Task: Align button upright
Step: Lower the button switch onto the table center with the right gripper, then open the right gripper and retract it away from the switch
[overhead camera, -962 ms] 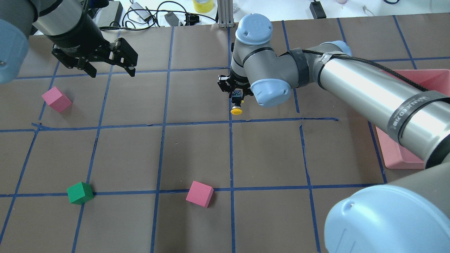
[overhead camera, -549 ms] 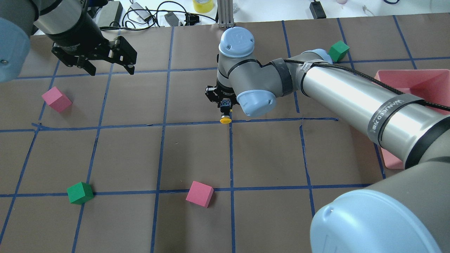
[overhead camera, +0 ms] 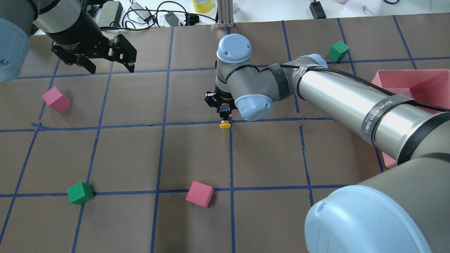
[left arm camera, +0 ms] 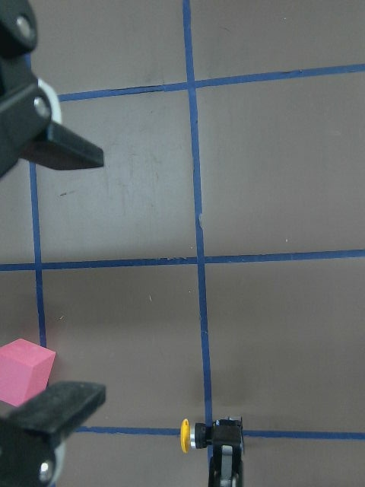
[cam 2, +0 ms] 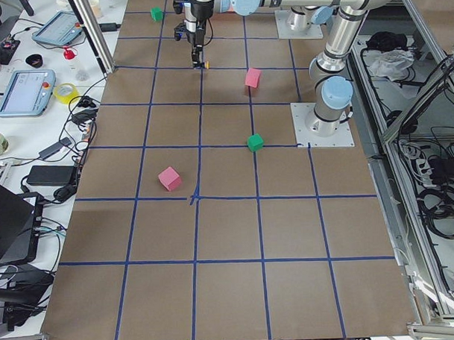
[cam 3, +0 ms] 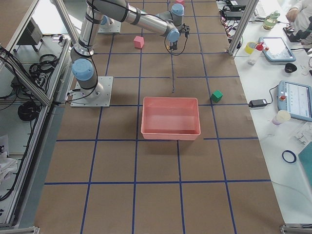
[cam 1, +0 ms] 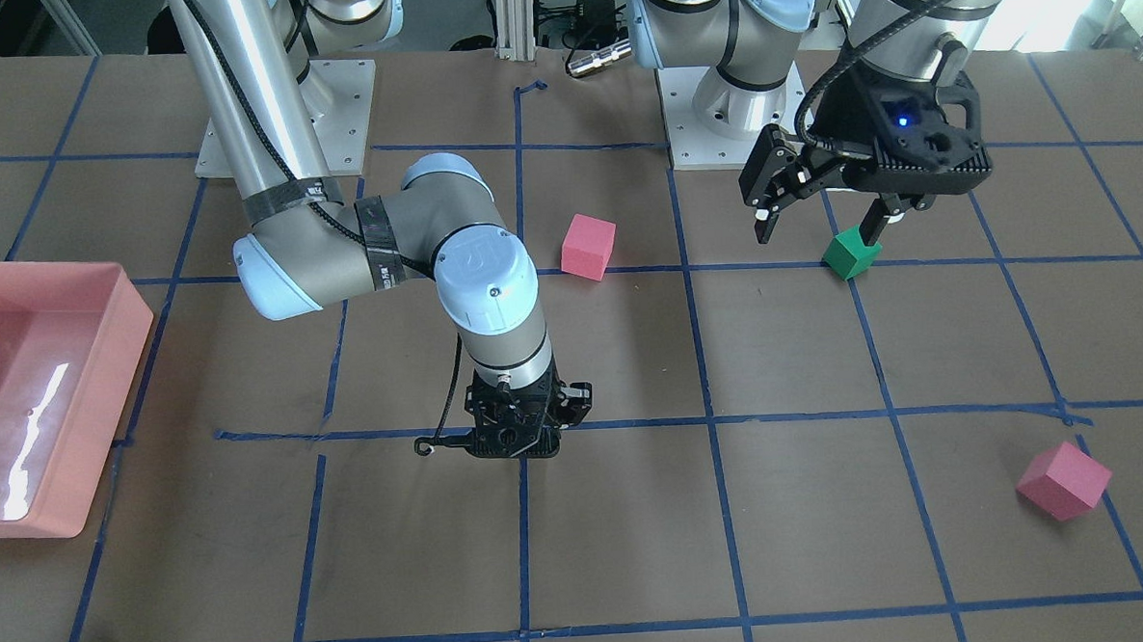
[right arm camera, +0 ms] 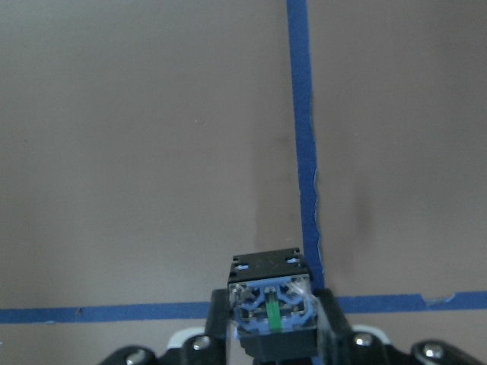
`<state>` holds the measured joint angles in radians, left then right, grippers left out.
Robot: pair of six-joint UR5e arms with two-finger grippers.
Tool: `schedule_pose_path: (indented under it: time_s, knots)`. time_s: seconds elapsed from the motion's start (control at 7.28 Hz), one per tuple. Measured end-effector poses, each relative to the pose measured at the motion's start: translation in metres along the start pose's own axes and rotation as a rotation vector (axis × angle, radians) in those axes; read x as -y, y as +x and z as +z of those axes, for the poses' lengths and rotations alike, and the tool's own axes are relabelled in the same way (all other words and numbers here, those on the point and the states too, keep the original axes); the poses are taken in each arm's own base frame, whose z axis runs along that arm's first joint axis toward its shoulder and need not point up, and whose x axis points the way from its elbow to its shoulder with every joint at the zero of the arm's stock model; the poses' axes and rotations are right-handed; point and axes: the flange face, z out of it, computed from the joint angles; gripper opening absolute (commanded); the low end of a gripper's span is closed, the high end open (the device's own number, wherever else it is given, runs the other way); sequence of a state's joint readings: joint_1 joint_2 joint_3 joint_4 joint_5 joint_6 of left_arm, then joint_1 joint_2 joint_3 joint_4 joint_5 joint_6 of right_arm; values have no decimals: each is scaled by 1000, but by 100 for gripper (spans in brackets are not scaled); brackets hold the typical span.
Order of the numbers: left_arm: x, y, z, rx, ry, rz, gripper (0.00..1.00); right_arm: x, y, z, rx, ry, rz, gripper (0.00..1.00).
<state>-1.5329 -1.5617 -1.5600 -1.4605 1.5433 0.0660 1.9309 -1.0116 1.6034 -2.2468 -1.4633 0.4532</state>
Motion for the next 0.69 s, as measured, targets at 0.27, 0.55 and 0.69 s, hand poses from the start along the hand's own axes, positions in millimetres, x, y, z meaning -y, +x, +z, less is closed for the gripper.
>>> schedule_pose_path:
  time_s: [0.27,0.55,0.69]
  knots:
    - [-1,0,0,3,0,0,100,-3,3,6,-2,-4,1,35]
    - [0,-1,2,3,-3,0,100,-8,6,10,3,7,-1,63]
    - [-1,-1,3,3,-4,-1,100,-9,7,11,5,10,-1,84]
